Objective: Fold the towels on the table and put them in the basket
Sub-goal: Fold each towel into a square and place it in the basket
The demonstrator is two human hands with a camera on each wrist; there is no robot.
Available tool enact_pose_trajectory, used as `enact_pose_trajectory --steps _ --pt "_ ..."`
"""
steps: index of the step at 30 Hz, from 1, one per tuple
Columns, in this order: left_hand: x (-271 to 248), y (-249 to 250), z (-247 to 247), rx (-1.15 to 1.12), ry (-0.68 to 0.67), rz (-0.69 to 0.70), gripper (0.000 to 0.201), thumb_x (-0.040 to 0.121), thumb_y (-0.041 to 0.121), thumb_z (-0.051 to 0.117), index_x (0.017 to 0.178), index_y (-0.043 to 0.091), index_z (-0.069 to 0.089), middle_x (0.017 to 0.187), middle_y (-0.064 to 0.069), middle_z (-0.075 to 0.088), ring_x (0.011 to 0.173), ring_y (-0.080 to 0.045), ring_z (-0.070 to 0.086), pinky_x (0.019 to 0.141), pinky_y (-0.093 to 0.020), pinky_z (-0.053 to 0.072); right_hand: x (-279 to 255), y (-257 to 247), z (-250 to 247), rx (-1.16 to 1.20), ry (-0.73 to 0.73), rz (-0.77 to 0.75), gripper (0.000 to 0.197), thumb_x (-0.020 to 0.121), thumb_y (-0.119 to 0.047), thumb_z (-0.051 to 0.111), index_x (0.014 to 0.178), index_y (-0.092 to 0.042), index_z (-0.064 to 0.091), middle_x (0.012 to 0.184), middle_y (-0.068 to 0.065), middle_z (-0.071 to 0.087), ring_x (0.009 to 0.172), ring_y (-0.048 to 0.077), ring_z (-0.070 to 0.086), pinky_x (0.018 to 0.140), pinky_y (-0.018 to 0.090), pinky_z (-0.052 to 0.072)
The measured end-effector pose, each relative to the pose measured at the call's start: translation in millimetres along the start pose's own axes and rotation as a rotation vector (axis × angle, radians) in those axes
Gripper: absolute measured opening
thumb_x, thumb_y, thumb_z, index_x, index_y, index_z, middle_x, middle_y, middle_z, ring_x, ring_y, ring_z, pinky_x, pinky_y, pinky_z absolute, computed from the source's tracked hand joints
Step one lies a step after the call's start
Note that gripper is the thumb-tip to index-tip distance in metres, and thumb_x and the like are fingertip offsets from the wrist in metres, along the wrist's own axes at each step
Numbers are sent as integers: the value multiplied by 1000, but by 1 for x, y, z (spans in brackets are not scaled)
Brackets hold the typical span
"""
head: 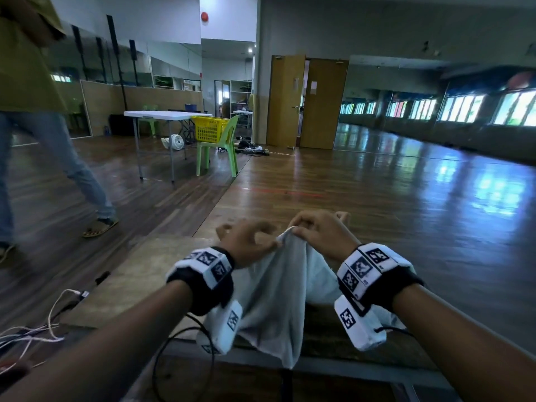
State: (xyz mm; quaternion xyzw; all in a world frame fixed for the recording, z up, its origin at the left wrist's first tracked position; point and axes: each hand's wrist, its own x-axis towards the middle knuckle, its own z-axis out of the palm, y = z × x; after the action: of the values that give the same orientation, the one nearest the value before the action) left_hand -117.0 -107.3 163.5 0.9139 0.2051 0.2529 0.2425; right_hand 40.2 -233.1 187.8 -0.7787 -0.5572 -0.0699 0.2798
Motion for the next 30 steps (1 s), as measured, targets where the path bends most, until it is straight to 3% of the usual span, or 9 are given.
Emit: enact_pose_trajectory --steps 3,6,11,15,20,23,26,27,30 --pt "-2 12 18 -12 51 -52 18 82 47 58 78 29 61 82 16 60 91 -4 55 81 -30 23 -1 -6 -4 -10 7 -26 11 85 -38 58 74 -40 59 82 -15 66 87 5 59 98 50 29" --pt "4 -1 23 -149 89 -50 25 75 57 55 70 33 57 76 15 62 86 -11 61 91 -42 40 -7 -2 -9 -22 -13 11 19 84 -40 59 66 -44 54 79 -15 65 86 5 58 97 46 27" --pt "11 0 4 -193 117 -30 28 64 69 50 72 44 60 77 12 67 84 -15 64 90 -51 45 -22 12 -8 -48 -66 64 11 82 -46 62 77 -37 62 85 -12 69 90 2 56 76 35 16" --pt "13 3 -21 -134 151 -51 20 72 59 58 70 40 61 79 19 65 89 -10 62 99 -51 37 -30 26 -10 -53 -93 84 11 83 -47 60 78 -37 61 87 -15 68 93 2 55 79 36 18" --pt "15 -14 -51 -119 251 -58 26 64 68 48 74 47 60 70 25 62 76 -8 60 91 -58 44 -37 42 -23 -96 -83 131 12 84 -46 60 81 -36 64 88 -15 68 94 2 55 78 35 17" --pt "18 -17 -68 -110 364 -107 23 69 63 51 74 43 61 73 21 63 80 -13 61 96 -51 41 -37 48 -36 -142 -62 147 9 84 -44 60 83 -36 65 87 -16 68 93 2 56 69 33 12" --pt "16 -19 -72 43 501 -204 9 84 38 58 82 30 62 81 12 65 87 -15 59 95 -35 32 -34 48 -46 -171 -28 145 7 86 -39 60 80 -36 63 85 -16 67 91 4 57 73 32 13" --pt "15 -19 -68 37 486 -207 6 83 33 58 86 31 62 85 9 67 89 -17 61 96 -38 36 -30 44 -48 -178 -23 128 9 86 -38 59 78 -37 62 84 -16 66 91 5 57 75 33 15" --pt "10 -11 -35 -54 225 -61 43 68 48 58 108 32 60 102 3 68 98 -20 63 94 -42 46 -16 26 -41 -198 -35 40 11 87 -37 57 77 -36 61 85 -16 67 93 5 57 82 38 20"
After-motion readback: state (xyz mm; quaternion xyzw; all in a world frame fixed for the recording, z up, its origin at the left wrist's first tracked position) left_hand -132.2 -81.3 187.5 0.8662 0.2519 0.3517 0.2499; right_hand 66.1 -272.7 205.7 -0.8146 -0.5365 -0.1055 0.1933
